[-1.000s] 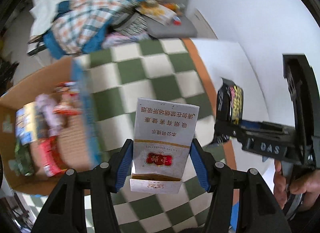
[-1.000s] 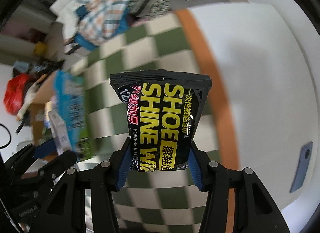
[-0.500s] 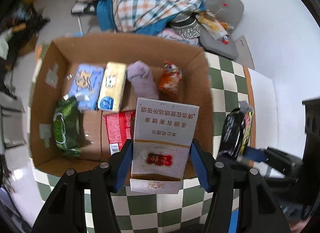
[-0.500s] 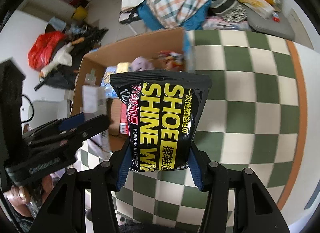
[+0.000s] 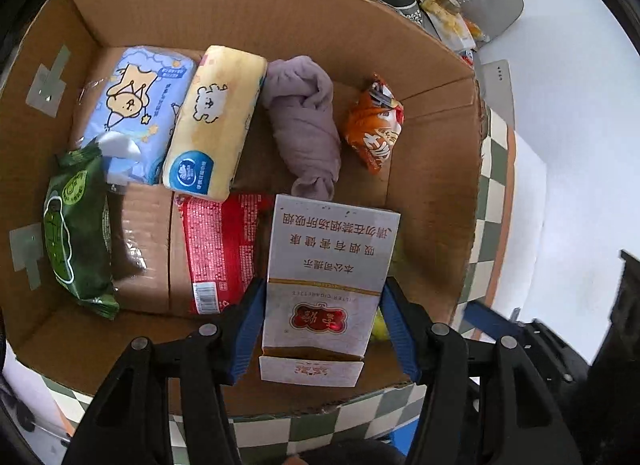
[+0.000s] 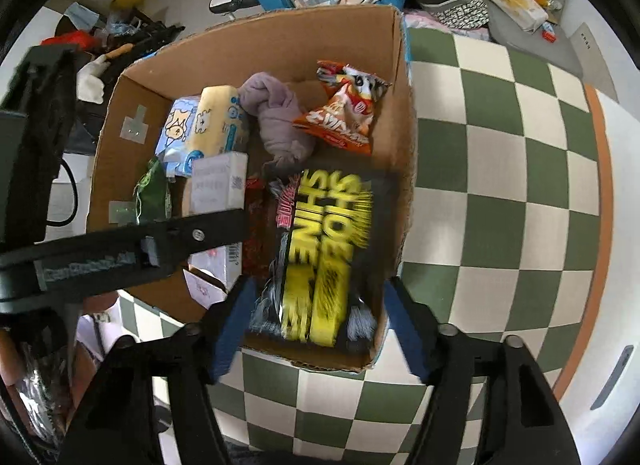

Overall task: Organize soft objects
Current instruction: 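Lower the card box and shoe-wipes pack into the box and open both tools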

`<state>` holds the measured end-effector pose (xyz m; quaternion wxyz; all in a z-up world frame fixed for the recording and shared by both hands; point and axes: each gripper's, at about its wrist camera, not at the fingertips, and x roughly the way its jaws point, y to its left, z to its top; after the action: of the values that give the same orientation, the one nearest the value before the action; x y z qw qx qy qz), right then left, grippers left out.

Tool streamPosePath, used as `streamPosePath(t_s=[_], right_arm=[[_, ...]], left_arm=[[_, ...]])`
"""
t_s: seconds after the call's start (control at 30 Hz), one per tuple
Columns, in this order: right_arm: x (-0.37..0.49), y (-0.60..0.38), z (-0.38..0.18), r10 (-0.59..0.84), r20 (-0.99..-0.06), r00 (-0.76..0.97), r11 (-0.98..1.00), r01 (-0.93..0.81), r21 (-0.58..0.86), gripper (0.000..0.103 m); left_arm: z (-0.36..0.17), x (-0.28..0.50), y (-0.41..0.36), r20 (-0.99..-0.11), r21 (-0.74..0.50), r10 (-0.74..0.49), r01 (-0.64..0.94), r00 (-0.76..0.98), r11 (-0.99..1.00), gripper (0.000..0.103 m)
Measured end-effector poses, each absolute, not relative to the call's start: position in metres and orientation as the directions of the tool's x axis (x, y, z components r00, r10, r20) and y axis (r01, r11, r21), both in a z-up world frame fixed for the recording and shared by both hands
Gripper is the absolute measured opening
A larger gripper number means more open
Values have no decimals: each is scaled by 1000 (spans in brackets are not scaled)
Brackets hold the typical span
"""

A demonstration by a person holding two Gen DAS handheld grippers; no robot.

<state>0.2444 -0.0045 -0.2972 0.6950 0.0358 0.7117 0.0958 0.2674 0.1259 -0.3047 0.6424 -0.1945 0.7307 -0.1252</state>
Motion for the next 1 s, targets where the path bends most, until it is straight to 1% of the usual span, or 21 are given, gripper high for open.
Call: streamPosePath(t_s=[0.1, 0.13, 0.17, 0.2, 0.23, 0.37, 0.43, 0.57, 0.63, 0.7, 0.73, 0.87, 1.0], right_arm=[[243, -5, -290, 173, -985, -20, 981, -83, 174, 77], [242, -6, -287, 174, -985, -19, 981, -81, 175, 77], [242, -6, -287, 174, -985, -18, 981, -79, 175, 77], [242, -7, -286, 175, -984, -18, 981, -77, 176, 77], [241, -8, -285, 175, -984, -18, 982, -74, 176, 77], [238, -13, -281, 185, -983, -15, 981, -61, 186, 78], [236, -16, -278, 188, -982, -11, 980, -59, 188, 78], [232, -20, -272, 189, -982, 3, 980, -59, 188, 89], [230, -22, -268, 175, -984, 16, 983, -60, 174, 92], [227, -25, -264, 158, -987, 37, 986, -58, 155, 103], [225, -26, -263, 153, -987, 47, 987, -53, 150, 103], [216, -29, -259, 105, -991, 80, 994, -43, 102, 103], [205, -28, -257, 84, -991, 106, 996, -35, 80, 103]], left_arm=[[-302, 267, 118, -898, -420, -428, -93, -97, 903, 57], [-301, 266, 116, -901, -416, -423, -85, -98, 905, 65], [-298, 266, 115, -905, -408, -414, -76, -94, 910, 69], [-297, 266, 111, -909, -402, -408, -71, -86, 913, 78], [-294, 267, 109, -914, -393, -398, -66, -77, 917, 84], [-285, 265, 114, -925, -374, -377, -60, -45, 925, 87], [-280, 262, 117, -937, -347, -348, -53, -18, 936, 95], [-269, 254, 127, -951, -308, -307, -55, 40, 950, 96], [-263, 247, 134, -960, -272, -267, -65, 81, 960, 97], [-257, 239, 141, -966, -237, -227, -75, 121, 969, 98], [-253, 234, 144, -969, -217, -204, -80, 142, 973, 103], [-241, 215, 153, -972, -135, -111, -105, 205, 985, 103], [-232, 200, 159, -968, -110, -79, -120, 240, 987, 103]])
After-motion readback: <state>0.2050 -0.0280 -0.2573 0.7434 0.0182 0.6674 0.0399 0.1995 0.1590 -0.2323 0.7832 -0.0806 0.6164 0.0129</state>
